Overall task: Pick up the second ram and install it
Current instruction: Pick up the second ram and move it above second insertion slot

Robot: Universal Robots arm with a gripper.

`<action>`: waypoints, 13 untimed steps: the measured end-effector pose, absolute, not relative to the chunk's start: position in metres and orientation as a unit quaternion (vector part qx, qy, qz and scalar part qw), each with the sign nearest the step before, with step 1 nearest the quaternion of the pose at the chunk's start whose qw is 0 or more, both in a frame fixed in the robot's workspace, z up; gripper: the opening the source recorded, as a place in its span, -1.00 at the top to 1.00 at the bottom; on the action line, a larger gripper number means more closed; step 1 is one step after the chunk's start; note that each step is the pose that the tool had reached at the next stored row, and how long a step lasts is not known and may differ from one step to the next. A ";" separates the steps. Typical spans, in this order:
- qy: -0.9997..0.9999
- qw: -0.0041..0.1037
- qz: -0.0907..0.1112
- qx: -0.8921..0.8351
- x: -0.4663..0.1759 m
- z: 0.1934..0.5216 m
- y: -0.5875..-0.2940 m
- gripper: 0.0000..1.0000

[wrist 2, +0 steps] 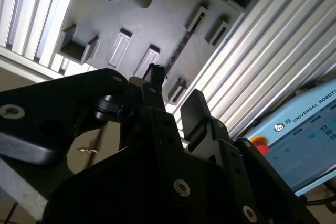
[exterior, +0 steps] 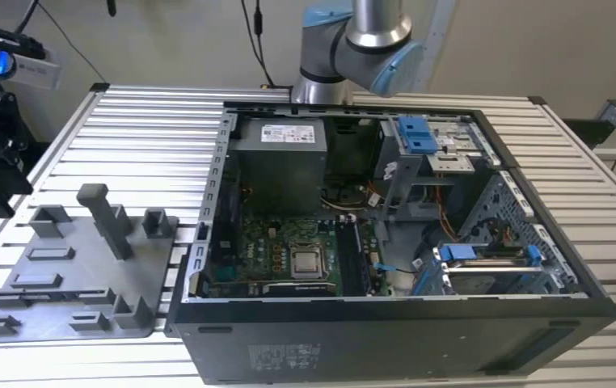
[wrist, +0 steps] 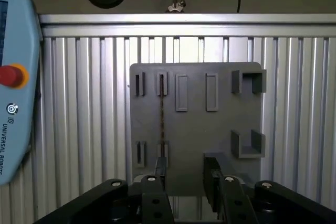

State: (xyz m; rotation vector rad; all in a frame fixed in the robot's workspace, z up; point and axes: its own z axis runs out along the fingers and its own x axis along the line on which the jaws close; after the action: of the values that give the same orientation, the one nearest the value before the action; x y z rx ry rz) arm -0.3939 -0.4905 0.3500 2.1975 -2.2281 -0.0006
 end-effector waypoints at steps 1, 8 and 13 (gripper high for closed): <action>-0.712 0.006 0.000 0.702 -0.394 0.349 -0.490 0.16; -0.712 0.000 -0.006 0.702 -0.395 0.339 -0.490 0.16; -0.712 -0.008 -0.015 0.702 -0.395 0.334 -0.491 0.16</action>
State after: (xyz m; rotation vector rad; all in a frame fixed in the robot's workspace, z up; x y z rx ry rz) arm -0.3951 -0.4907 0.3340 2.2173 -2.2482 -0.0476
